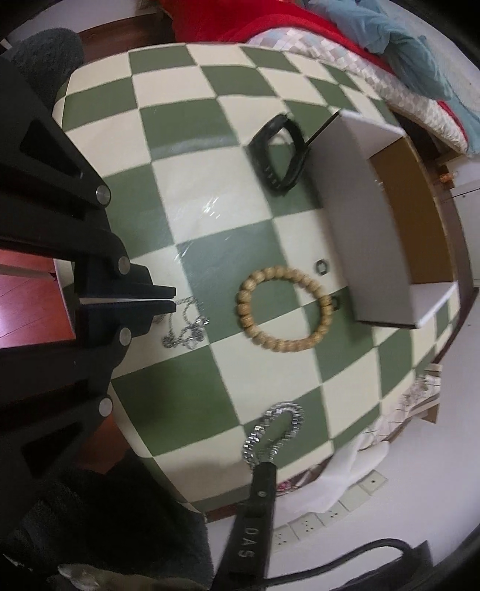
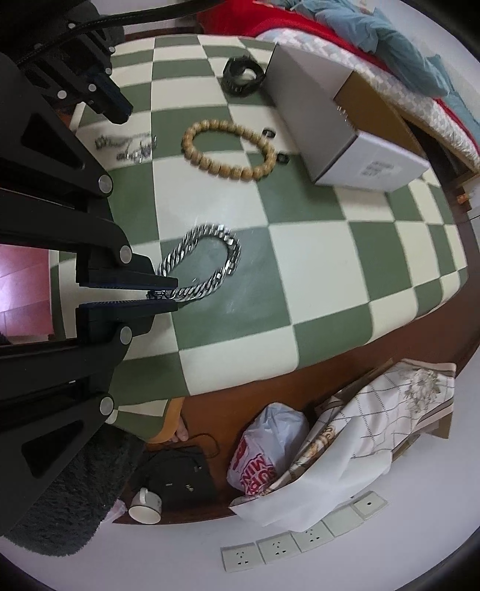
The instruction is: Organize jewelry
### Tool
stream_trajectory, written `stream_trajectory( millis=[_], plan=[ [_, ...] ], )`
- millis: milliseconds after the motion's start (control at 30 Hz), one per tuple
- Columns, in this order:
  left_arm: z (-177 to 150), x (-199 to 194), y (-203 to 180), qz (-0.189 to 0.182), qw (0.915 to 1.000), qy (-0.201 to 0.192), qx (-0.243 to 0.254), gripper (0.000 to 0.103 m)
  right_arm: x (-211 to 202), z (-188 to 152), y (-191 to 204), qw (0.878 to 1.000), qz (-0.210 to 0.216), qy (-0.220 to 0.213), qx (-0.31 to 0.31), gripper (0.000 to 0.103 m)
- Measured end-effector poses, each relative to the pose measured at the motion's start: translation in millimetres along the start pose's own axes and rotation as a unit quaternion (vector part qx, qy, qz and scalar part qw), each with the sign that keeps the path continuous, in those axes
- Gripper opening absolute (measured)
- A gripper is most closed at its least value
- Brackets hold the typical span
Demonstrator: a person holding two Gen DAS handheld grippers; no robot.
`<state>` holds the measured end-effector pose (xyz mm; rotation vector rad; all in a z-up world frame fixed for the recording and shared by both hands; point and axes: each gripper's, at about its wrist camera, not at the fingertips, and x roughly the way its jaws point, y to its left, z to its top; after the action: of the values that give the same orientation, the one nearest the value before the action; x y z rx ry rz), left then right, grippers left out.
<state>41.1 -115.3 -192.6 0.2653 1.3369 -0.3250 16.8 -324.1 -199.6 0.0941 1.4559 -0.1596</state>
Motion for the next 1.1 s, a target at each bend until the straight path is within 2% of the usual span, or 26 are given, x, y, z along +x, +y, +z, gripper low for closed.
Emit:
stream_trajectory(
  millis=[533, 933, 1033, 1100],
  plan=[
    [31.1, -71.0, 26.3, -0.014, 0.9958, -0.085, -0.033, 0.0, -60.8, 11.8, 24.8, 0.998, 0.038, -0.052, -0.019, 0.005],
    [48.8, -107.7, 58.2, -0.038, 0.9891, -0.118, -0.08, 0.0, -108.9, 25.3, 38.5, 0.993, 0.068, -0.087, -0.03, 0.005],
    [51.7, -99.9, 62.4, -0.069, 0.9892, -0.099, -0.082, 0.0, -121.1, 28.7, 43.3, 0.992, 0.075, -0.098, -0.034, 0.005],
    [46.8, -81.4, 56.5, -0.064, 0.993, -0.065, -0.075, 0.004, -125.3, 31.0, 46.3, 0.991, 0.076, -0.103, -0.036, 0.005]
  ],
)
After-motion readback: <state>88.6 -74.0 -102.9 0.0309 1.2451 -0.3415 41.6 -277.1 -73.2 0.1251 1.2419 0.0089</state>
